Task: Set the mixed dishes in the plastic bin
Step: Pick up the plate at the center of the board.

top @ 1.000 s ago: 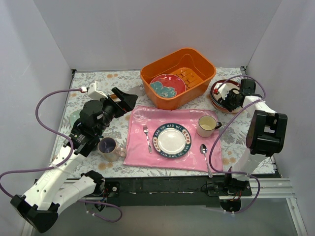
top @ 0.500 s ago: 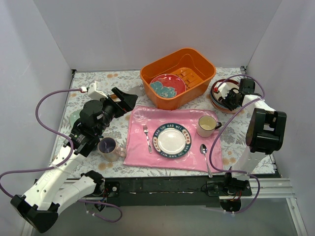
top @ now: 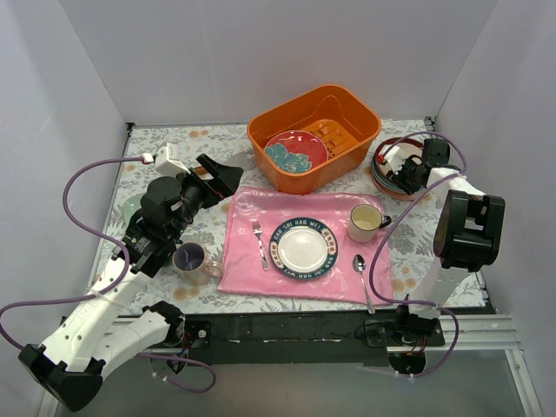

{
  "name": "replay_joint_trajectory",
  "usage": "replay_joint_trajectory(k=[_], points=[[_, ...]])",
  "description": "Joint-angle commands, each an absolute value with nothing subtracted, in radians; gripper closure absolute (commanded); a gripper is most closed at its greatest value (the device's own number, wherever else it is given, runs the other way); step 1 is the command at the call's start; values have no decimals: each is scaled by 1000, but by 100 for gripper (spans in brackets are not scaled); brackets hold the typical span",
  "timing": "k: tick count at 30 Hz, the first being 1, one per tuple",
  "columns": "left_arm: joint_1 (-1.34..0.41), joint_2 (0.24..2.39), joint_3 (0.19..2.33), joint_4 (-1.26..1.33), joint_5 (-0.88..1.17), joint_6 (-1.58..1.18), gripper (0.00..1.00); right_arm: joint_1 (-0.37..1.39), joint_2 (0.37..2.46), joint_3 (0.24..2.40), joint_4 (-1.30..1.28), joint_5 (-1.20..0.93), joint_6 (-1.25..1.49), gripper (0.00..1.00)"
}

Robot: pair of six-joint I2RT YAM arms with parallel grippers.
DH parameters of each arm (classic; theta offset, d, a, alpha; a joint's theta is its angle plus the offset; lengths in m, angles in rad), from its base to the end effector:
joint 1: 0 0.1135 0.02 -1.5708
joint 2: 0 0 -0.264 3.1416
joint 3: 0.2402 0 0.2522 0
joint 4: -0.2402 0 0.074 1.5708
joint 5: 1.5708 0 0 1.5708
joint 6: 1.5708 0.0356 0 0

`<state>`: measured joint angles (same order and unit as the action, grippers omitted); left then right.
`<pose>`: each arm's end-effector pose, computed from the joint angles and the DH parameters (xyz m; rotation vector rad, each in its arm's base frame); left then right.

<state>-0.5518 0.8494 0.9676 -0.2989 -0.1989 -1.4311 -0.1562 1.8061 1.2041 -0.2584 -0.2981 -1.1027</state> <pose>0.1646 -0.0931 0.3806 -0.9627 1.6711 -1.2361 0.3848 -0.0500 0.1991 -1.2079 2.0668 -0.2318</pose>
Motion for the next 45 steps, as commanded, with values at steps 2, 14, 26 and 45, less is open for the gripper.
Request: replay_joint_trajectory(k=[2, 14, 26, 45], points=[[-548, 839, 960, -296, -202, -1434, 2, -160, 1802, 1186, -124, -256, -1161, 56], [-548, 867, 969, -290, -189, -1436, 2, -147, 1793, 1066, -25, -233, -1305, 47], [-548, 885, 980, -287, -179, -1448, 2, -137, 1752, 919, 118, -241, -1486, 69], [-549, 865, 960, -250, -155, -1471, 2, -149, 1563, 949, 69, -328, -1479, 99]])
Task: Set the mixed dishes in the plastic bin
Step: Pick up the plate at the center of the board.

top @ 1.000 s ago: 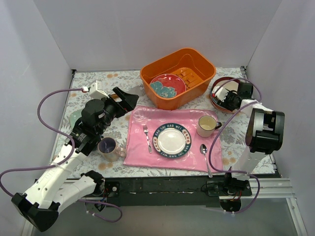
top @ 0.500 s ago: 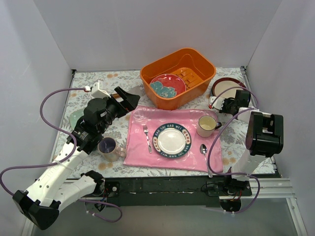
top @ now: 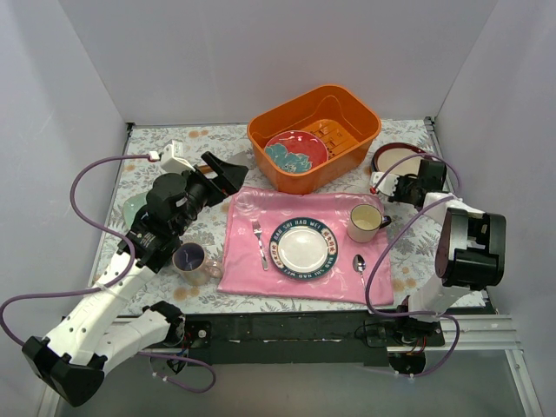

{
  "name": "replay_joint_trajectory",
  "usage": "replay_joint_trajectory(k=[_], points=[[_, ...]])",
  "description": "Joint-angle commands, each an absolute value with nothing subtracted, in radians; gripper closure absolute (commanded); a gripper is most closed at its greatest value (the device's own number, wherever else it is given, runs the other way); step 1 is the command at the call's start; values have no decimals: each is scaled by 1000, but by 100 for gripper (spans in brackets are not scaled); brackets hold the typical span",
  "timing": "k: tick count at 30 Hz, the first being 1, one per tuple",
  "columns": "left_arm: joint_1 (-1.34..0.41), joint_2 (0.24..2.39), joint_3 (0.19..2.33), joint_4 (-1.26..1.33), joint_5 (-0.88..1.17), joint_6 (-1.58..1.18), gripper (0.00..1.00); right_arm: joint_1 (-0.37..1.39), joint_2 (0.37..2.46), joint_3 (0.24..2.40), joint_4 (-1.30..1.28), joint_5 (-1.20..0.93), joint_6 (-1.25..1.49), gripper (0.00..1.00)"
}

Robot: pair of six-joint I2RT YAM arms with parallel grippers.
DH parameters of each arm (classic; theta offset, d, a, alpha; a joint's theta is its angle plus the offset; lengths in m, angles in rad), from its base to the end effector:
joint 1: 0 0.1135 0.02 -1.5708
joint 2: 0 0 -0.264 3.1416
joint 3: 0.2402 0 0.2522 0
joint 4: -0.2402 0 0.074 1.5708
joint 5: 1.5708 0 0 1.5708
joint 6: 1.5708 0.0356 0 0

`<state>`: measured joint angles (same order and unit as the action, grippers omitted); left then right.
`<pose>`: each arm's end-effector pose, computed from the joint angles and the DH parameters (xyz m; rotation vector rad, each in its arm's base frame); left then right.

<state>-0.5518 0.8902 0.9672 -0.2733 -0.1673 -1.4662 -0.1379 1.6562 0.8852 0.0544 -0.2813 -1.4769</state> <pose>0.1739 -0.1001 0.3761 -0.9844 1.6961 -1.2715 0.3397 -0.0372 0.1778 -1.5475 1.7159 -0.5325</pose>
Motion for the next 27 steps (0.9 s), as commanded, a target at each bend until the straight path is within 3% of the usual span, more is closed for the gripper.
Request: replay_joint_trajectory(k=[1, 27], points=[[-549, 864, 957, -247, -155, -1473, 2, -150, 1556, 957, 58, -331, -1477, 99], [-548, 1011, 971, -72, 109, -1695, 2, -190, 1249, 1008, -212, -448, -1445, 99]])
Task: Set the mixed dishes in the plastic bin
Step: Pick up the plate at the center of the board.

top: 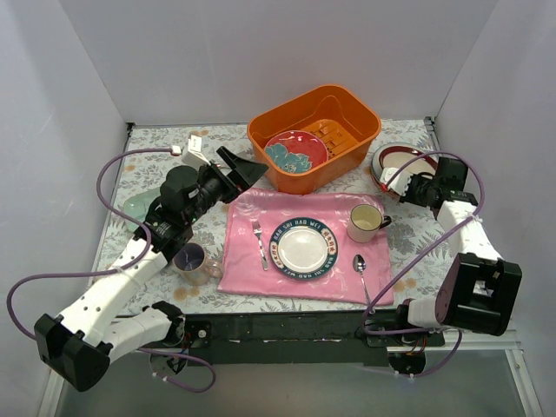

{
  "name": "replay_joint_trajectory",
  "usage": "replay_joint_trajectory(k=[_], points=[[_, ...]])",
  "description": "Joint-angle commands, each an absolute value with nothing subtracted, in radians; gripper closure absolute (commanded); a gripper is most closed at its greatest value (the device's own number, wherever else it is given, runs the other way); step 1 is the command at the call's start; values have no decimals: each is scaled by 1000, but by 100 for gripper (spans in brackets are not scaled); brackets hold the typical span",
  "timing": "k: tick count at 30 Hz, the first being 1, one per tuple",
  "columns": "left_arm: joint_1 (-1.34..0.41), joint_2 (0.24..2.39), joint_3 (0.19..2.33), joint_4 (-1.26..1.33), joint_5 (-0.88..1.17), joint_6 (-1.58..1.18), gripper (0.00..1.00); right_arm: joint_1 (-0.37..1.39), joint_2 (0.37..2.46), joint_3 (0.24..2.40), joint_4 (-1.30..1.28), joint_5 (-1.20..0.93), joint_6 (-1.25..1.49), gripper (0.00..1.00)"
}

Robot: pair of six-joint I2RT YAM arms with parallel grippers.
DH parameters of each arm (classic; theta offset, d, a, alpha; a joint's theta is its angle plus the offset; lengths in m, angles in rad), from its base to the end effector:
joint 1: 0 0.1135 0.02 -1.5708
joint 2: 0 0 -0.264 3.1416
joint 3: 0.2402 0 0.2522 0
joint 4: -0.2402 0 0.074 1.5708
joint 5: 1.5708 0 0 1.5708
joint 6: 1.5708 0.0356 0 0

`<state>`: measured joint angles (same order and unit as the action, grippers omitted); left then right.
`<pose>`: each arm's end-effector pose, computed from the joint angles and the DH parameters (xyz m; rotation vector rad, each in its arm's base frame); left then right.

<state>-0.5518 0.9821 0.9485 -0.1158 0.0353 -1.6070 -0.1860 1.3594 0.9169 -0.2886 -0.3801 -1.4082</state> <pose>0.1940 -0.1209 0.3685 -0.9883 1.7569 -1.5464 0.2888 -0.0409 0.2495 -1.4590 1.7436 -0.4188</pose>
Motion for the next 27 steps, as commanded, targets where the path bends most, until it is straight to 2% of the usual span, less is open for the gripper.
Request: replay_joint_trajectory(k=[1, 13, 27], points=[[-546, 1025, 976, -71, 120, -1706, 2, -190, 1238, 1012, -245, -442, -1445, 99], [-549, 1345, 1187, -66, 353, -1881, 2, -190, 1164, 1180, -583, -479, -1457, 99], [-633, 1745, 1638, -186, 368, -2006, 2, -172, 1167, 1391, -776, -603, -1505, 99]])
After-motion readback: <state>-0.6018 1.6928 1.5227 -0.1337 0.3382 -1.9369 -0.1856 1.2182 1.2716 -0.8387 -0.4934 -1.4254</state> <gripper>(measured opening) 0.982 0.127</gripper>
